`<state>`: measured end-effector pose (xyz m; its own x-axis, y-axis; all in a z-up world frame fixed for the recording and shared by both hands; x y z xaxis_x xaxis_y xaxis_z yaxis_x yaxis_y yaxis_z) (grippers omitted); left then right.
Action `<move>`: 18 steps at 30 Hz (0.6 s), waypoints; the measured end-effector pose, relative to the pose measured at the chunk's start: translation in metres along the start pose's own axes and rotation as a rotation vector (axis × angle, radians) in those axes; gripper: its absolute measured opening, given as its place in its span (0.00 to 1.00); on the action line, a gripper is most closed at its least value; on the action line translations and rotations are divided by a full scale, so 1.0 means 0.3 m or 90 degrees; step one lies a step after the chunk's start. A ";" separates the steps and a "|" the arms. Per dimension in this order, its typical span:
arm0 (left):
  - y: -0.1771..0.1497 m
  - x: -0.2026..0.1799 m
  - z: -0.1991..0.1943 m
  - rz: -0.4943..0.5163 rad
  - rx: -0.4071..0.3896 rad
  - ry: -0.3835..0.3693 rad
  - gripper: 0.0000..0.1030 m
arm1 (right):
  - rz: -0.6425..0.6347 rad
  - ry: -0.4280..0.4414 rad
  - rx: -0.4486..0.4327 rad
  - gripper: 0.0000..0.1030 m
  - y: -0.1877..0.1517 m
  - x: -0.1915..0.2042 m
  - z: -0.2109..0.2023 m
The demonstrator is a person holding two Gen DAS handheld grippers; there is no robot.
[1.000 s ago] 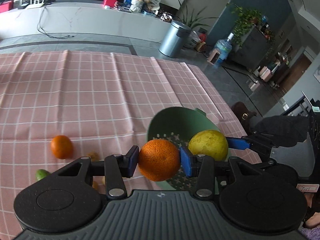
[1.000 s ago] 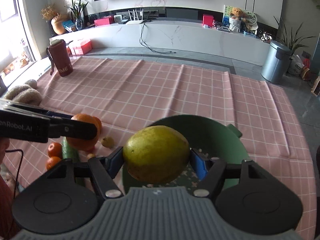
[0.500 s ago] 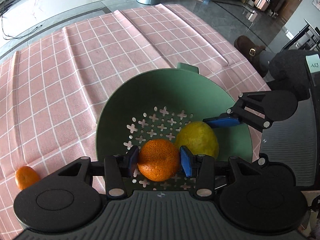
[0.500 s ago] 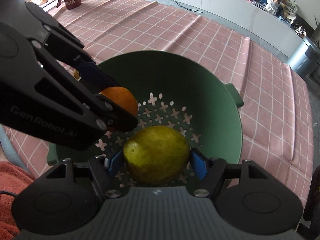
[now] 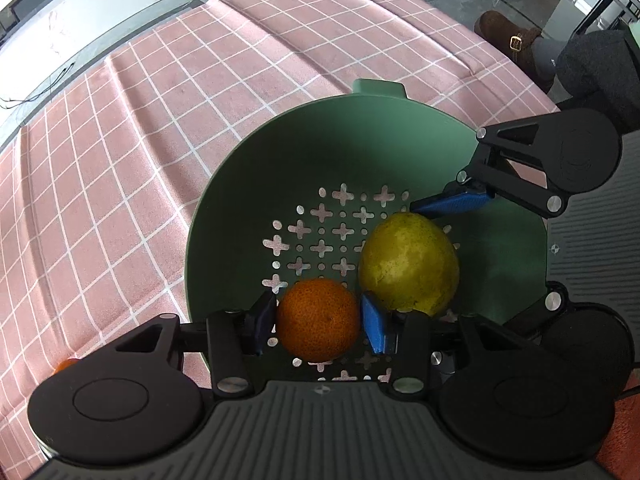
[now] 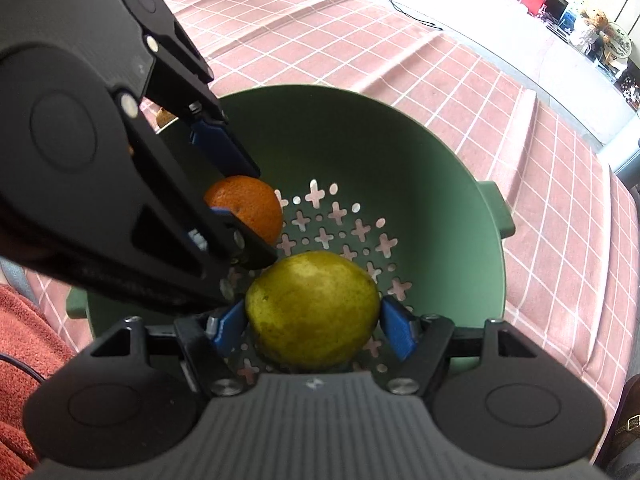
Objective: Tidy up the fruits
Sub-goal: 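Carry the pear and orange into the green colander and open both tools, then move both open tools back toward the remaining fruit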
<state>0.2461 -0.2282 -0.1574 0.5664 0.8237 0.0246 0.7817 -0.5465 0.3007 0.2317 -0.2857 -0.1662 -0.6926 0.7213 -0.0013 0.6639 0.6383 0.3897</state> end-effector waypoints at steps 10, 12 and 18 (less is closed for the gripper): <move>-0.002 0.020 -0.056 -0.031 -0.028 -0.014 0.65 | -0.011 -0.024 0.006 0.75 0.010 0.011 -0.040; -0.004 0.022 -0.111 -0.041 -0.056 -0.030 0.65 | -0.008 -0.041 -0.004 0.75 0.015 0.014 -0.065; -0.040 0.072 -0.307 -0.068 -0.143 -0.021 0.66 | 0.093 -0.055 -0.103 0.76 0.046 0.045 -0.207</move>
<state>0.2250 -0.1901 -0.0727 0.4956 0.8672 -0.0488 0.7614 -0.4067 0.5048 0.2140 -0.2839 -0.1037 -0.5612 0.8277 -0.0098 0.6972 0.4790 0.5334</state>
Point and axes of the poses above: each gripper's, at about its wrist camera, not at the fingertips, and z roughly the way its jaws point, x to its left, y to its top, the point moved 9 cm from there along z, roughly the way its jaws point, and after that the axes turned 3 degrees about y, right-handed, at the moved point
